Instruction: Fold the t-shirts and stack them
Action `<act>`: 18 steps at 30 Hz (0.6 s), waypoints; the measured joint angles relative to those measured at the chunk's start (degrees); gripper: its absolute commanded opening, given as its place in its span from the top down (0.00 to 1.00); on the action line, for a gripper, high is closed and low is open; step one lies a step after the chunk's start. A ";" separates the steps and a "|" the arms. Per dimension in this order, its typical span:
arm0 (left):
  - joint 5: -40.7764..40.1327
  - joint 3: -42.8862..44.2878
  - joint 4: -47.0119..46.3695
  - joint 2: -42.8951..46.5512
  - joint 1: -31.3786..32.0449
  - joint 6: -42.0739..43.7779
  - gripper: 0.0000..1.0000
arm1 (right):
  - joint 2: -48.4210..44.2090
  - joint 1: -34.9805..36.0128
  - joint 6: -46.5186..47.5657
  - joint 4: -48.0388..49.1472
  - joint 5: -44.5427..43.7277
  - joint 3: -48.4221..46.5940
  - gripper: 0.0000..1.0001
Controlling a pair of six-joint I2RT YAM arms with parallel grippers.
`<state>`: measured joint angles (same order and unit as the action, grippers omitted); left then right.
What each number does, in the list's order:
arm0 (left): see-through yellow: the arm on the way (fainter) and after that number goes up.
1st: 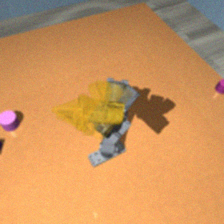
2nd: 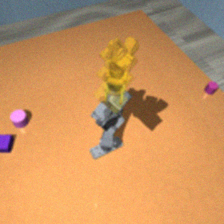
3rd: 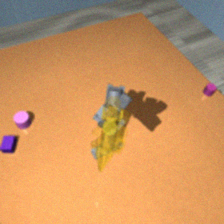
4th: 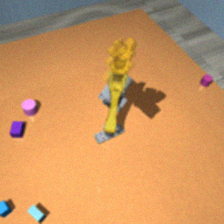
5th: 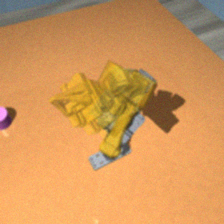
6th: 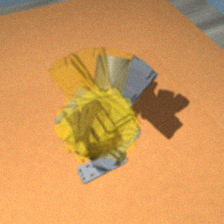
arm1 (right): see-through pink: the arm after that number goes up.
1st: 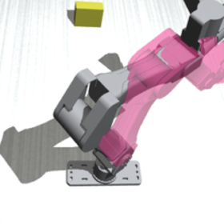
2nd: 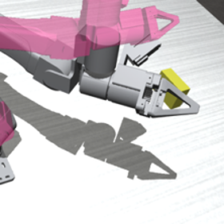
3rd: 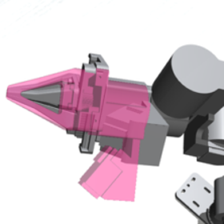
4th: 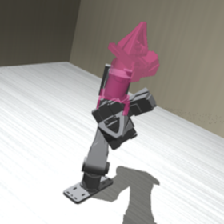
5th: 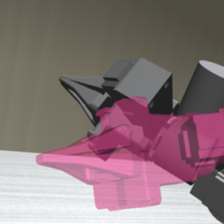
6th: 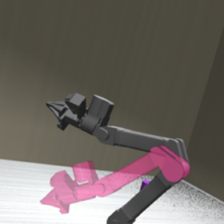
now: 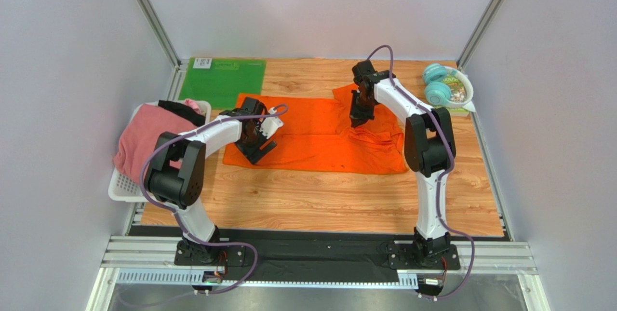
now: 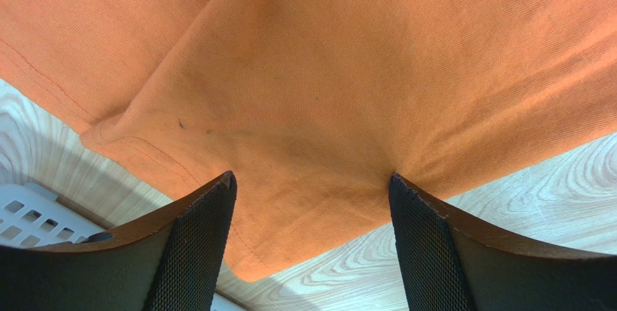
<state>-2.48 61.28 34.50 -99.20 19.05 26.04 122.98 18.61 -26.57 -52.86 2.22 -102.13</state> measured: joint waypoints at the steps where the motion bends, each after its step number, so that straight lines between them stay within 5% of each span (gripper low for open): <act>1: 0.00 0.00 -0.02 0.00 0.00 0.00 0.17 | 0.61 -0.09 0.11 -0.22 0.24 -0.59 1.00; 8: 0.02 0.00 0.00 0.00 0.00 0.02 0.18 | 5.97 -0.39 1.55 -1.31 2.75 -6.86 0.93; 11: 0.02 0.00 0.04 0.00 0.00 0.02 0.18 | 7.91 -0.44 2.27 -1.31 4.09 -9.31 0.44; 14: 0.04 0.00 0.09 0.00 0.00 0.02 0.18 | 9.22 -0.44 3.08 -1.55 4.31 -11.41 0.22; 18: 0.04 0.00 0.11 0.00 0.00 0.02 0.18 | 8.98 -0.44 3.67 -2.49 0.37 -12.35 0.15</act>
<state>-2.44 61.28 34.61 -99.20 19.05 26.06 131.96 18.17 -22.90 -55.35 2.59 -114.48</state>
